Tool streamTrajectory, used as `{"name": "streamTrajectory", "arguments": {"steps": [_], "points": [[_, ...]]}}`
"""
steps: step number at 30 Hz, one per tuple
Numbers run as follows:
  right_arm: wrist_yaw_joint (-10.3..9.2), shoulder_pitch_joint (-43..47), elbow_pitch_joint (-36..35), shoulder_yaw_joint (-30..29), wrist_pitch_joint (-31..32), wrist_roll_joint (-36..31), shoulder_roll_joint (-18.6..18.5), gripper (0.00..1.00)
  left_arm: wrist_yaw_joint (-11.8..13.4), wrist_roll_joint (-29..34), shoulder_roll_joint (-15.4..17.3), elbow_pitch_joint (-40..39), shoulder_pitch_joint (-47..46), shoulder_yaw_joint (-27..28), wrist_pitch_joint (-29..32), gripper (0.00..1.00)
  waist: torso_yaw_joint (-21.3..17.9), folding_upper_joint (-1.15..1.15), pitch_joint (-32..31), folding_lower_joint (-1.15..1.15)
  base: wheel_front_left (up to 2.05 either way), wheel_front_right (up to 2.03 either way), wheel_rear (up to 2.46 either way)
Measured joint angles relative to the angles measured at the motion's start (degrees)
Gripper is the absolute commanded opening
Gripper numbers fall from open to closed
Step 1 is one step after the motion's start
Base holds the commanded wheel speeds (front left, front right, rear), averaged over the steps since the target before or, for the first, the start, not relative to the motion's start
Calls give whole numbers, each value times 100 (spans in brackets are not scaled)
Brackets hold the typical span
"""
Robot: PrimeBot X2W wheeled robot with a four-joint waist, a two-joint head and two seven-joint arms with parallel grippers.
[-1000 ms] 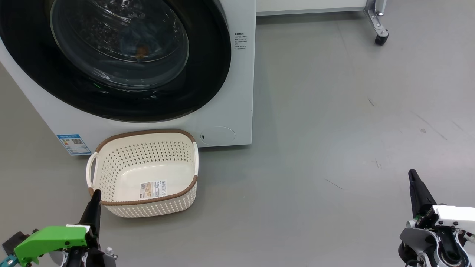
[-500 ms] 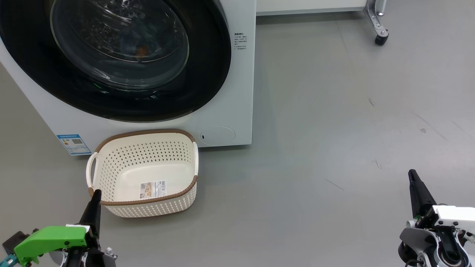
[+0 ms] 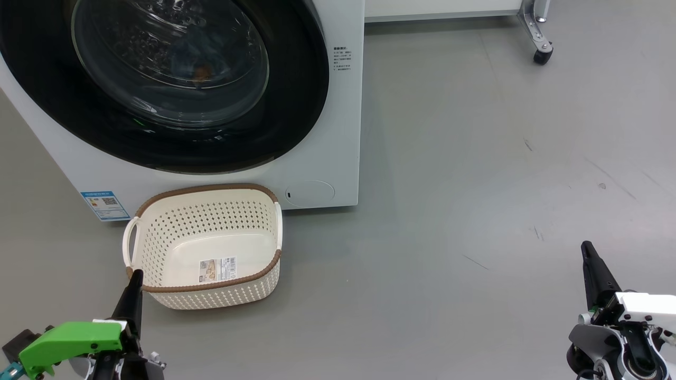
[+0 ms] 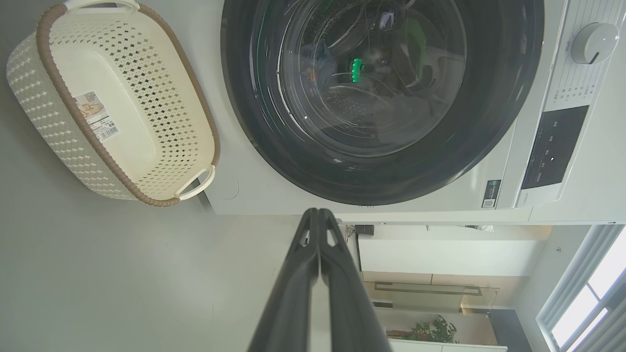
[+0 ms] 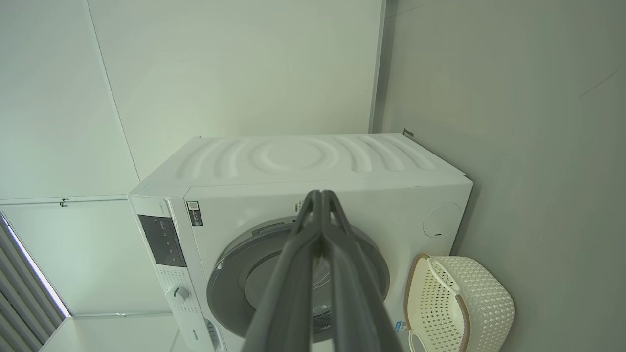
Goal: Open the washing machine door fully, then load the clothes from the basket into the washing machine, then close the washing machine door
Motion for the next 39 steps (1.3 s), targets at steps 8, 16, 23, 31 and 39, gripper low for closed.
{"name": "streamTrajectory", "arguments": {"steps": [8, 16, 23, 31, 39], "points": [[0, 0, -1, -2, 0, 0, 1, 0, 0, 8, -1, -1, 0, 3, 0, 0, 0, 0, 0, 0, 0, 0, 0], [0, 0, -2, -5, 1, 0, 2, 0, 0, 8, -1, -3, 0, 11, 0, 0, 0, 0, 0, 0, 0, 0, 0], [0, 0, -3, -8, 1, 0, 2, 0, 0, 9, -2, -3, 0, 19, 0, 0, 0, 0, 0, 0, 0, 0, 0], [0, 0, -4, -10, 1, 0, 3, 0, 0, 11, -3, -4, 0, 25, 1, 0, 0, 0, 0, 0, 0, 0, 0], [0, 0, -5, -14, 16, 0, 4, 0, 0, 13, -4, -7, 0, 30, 1, 0, 0, 0, 1, 0, 0, 0, 0]]}}
